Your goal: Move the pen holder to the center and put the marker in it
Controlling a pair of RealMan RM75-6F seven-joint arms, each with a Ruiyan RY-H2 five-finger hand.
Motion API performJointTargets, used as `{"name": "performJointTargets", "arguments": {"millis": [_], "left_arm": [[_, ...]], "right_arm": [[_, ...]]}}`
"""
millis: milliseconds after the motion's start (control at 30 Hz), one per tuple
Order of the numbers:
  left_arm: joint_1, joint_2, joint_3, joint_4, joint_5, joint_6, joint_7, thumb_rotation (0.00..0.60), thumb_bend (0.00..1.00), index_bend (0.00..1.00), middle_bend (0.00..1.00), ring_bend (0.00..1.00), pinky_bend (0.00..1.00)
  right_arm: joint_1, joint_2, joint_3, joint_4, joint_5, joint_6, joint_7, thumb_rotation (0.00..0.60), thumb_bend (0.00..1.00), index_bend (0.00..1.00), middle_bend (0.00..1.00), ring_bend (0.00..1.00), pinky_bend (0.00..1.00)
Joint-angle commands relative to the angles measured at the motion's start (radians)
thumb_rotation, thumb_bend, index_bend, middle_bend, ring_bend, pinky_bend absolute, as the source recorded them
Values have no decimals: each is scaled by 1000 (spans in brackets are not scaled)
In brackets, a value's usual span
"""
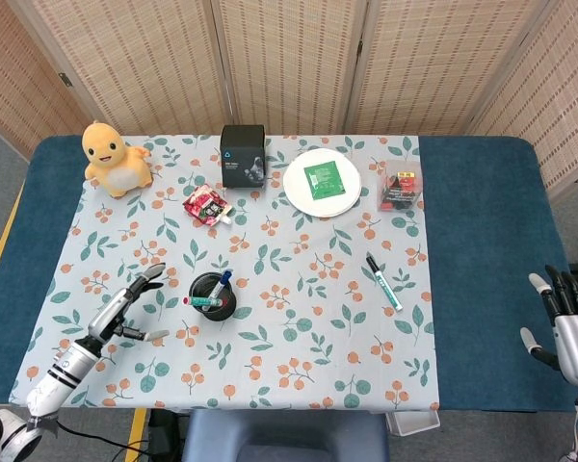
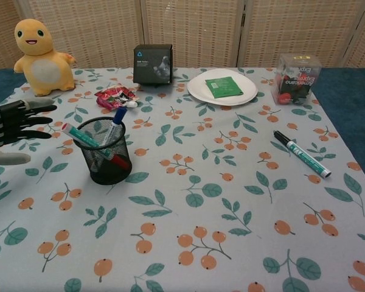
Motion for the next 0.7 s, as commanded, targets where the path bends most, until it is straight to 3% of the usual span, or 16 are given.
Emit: {"name": "performJointTargets", "arguments": {"millis": [33, 367, 700], "left_arm": [[-17, -39, 5, 54, -8, -11, -36, 600, 126, 0, 0, 0, 158], [-69, -126, 20, 195, -9, -45, -141, 600, 126, 0, 0, 0, 158], [-115, -201, 34, 255, -2, -57, -183, 600, 126, 0, 0, 0, 157]], "right_arm": [[-2, 0, 1, 0, 0, 3, 0, 600, 317, 92, 0, 0, 0], [-8, -3, 7, 3, 11, 12, -3, 600, 320, 93, 0, 0, 0], [-14, 5, 9, 2, 11, 21, 13, 600, 324, 92, 0, 0, 0]]}}
